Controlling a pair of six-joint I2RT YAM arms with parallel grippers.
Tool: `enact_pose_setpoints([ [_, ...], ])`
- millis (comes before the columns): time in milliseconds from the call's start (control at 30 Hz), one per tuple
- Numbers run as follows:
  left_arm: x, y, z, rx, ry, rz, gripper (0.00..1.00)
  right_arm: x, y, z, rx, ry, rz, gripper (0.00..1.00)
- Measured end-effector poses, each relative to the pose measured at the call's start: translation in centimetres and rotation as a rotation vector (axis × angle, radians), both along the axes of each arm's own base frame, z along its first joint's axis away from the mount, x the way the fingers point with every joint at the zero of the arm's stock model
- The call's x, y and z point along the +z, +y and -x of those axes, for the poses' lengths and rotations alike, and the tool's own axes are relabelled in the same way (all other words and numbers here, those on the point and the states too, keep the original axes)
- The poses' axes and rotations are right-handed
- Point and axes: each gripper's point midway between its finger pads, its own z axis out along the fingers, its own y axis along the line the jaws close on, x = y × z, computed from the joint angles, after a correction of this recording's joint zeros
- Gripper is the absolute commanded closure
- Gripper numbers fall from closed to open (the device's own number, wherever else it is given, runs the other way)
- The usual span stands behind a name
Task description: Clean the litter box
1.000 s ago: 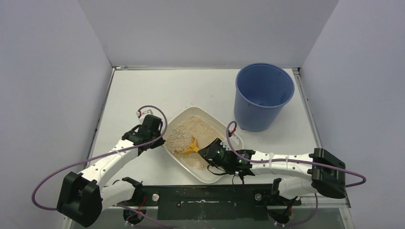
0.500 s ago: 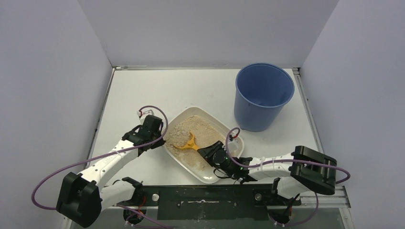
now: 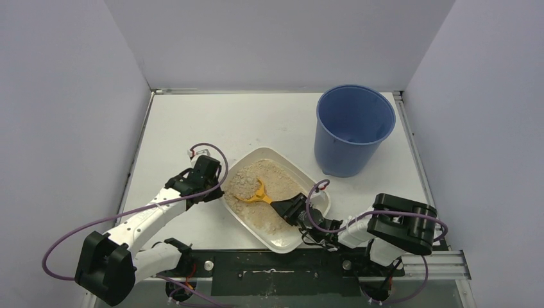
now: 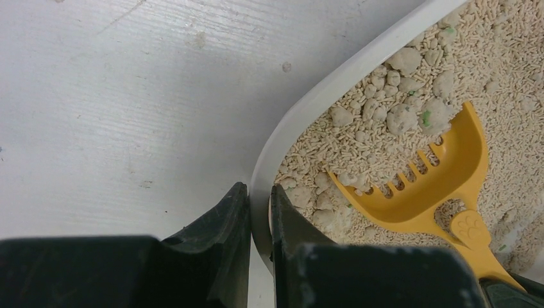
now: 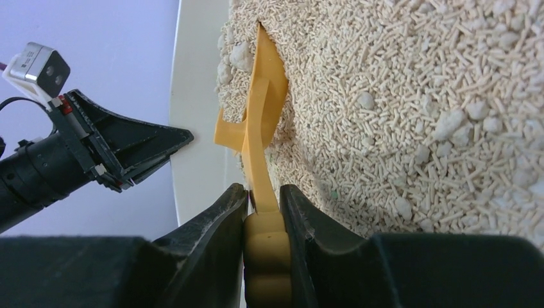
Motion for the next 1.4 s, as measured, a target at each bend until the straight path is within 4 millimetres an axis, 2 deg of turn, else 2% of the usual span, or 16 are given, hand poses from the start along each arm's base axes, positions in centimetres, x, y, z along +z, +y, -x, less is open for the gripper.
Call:
enact_pose_setpoints([
  [500,-0.2,0.8,-0.3,0.001,0.034,0.021,1.0,1.2,-2.2,-0.2,-0.005,-0.12,-0.074,1.0],
  [1000,-0.1,2.3,-1.4,-0.018,0.05,-0.027,1.0,2.1,-3.1,-0.1,0.015,-0.152,-0.102,1.0],
  [1167,0.1,3.3,-2.2,-0.018,0.05,-0.066,1.0,3.5,-3.7,-0.2,0.007,-0.18,-0.131,1.0],
  [1400,-0.1,4.2,-2.9,-0.027,0.065,-0.098,1.0,6.7,-4.1,-0.5,-0.006,-0.234,-0.209,1.0],
])
